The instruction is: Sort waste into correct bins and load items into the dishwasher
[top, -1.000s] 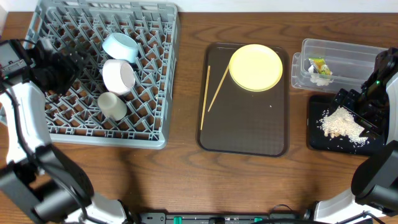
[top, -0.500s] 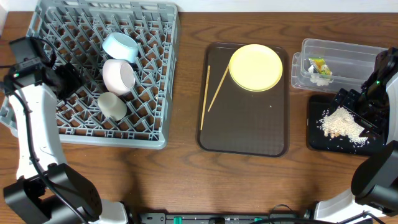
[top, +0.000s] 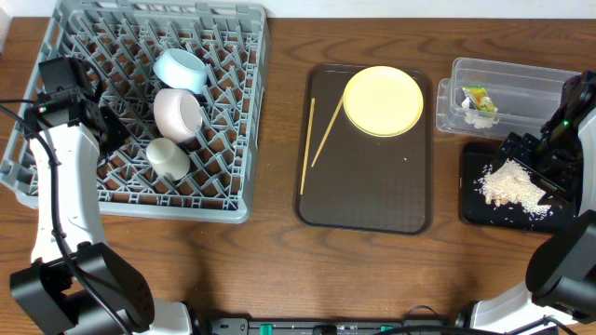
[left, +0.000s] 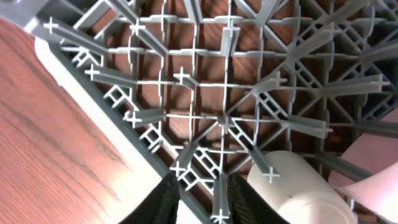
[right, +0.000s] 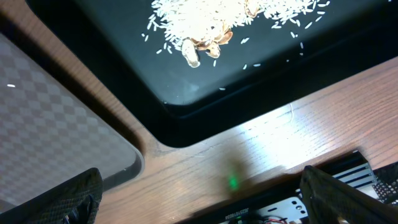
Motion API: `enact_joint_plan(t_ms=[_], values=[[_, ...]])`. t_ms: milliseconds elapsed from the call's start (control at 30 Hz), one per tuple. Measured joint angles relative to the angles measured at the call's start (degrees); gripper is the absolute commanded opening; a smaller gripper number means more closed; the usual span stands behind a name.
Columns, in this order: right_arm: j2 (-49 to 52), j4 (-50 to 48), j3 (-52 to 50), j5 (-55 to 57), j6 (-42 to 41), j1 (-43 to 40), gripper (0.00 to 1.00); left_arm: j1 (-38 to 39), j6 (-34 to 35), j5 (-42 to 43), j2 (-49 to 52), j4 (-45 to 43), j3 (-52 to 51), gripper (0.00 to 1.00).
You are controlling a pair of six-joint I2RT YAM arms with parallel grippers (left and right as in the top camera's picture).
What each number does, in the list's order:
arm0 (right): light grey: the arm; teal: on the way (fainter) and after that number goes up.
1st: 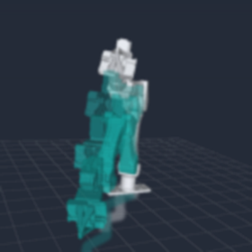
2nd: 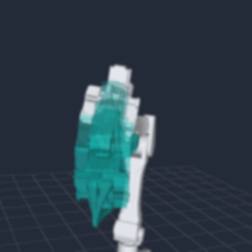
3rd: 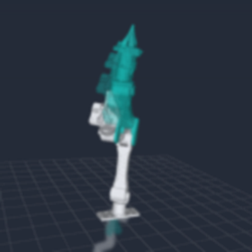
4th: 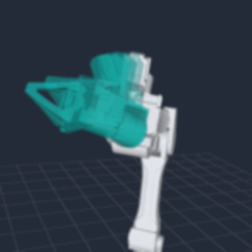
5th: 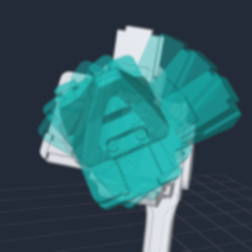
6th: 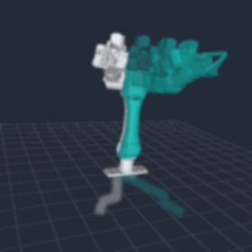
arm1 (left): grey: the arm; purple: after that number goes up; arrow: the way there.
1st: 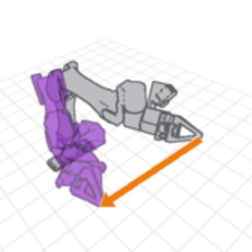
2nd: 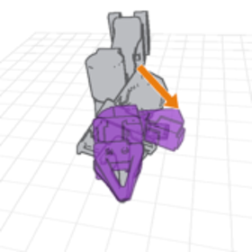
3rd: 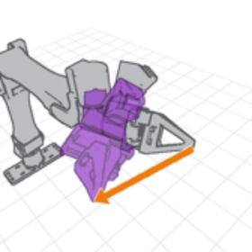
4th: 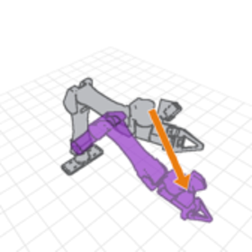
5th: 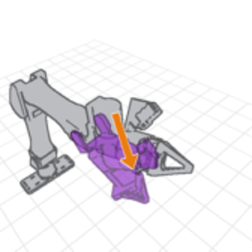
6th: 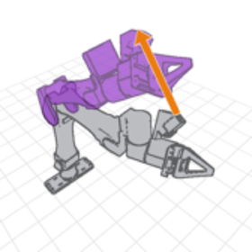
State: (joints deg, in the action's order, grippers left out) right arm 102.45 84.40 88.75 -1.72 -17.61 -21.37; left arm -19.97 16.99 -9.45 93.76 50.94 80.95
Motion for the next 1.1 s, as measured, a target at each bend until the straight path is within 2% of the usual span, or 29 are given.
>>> enact_joint_plan(t_ms=[200, 333, 1100], values=[[0.00, 0.00, 0.00, -0.02, 0.02, 0.00, 0.99, 0.00, 0.17, -0.15, 0.00, 0.17, -0.59, 0.10], [0.00, 0.00, 0.00, -0.02, 0.00, 0.00, 0.99, 0.00, -0.09, -0.20, 0.00, -0.94, -3.08, 0.06], [0.00, 0.39, 0.00, -0.02, 0.00, 0.00, 0.99, -0.68, -0.11, -2.14, 0.04, -7.96, -10.16, 0.06]])
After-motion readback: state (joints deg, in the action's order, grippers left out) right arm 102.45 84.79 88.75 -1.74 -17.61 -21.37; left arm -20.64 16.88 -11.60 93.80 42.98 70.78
